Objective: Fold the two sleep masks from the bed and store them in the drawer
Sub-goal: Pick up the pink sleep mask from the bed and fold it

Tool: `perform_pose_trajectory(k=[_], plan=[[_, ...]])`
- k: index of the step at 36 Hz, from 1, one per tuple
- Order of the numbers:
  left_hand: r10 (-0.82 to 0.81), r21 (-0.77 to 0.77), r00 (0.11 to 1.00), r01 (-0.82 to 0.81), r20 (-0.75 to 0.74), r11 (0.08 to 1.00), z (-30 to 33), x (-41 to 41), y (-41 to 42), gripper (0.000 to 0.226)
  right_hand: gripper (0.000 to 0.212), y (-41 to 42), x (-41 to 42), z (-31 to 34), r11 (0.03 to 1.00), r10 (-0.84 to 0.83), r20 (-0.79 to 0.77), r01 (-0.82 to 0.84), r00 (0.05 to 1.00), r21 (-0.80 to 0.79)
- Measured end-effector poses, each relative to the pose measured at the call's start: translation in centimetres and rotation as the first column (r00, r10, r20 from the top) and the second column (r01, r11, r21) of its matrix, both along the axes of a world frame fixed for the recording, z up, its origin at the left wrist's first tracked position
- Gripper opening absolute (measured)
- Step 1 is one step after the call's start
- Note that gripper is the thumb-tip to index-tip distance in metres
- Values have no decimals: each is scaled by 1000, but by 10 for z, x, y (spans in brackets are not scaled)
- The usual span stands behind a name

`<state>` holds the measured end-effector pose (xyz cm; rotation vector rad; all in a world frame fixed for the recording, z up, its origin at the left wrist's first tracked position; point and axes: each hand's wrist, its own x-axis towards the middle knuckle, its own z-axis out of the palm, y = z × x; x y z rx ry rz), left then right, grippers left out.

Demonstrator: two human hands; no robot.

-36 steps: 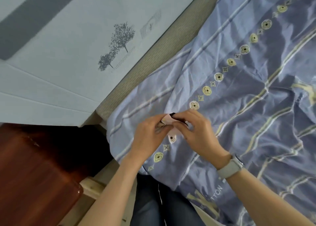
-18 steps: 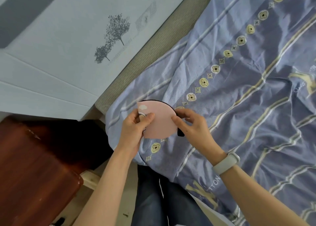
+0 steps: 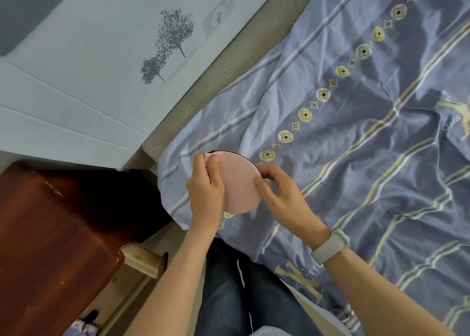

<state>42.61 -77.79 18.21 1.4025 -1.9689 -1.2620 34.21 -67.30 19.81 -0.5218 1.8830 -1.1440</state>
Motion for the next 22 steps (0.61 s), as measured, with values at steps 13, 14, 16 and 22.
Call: perform_pose_trajectory(k=[13, 14, 16, 22], plan=[[-147, -73, 987, 151, 65, 986, -2, 21, -56, 19, 19, 34, -42, -22, 899, 368, -345, -235, 863, 370], [-147, -75, 986, 153, 76, 985, -1, 23, -58, 20, 19, 38, -45, -26, 889, 364, -436, -168, 823, 425], [-137, -84, 985, 146, 100, 986, 1, 25, -60, 22, 19, 41, -46, -28, 894, 283, -523, -23, 804, 447], [-167, -154, 968, 197, 186, 968, 14, 20, -53, 21, 23, 13, -19, 8, 985, 71, 100, -85, 992, 147]])
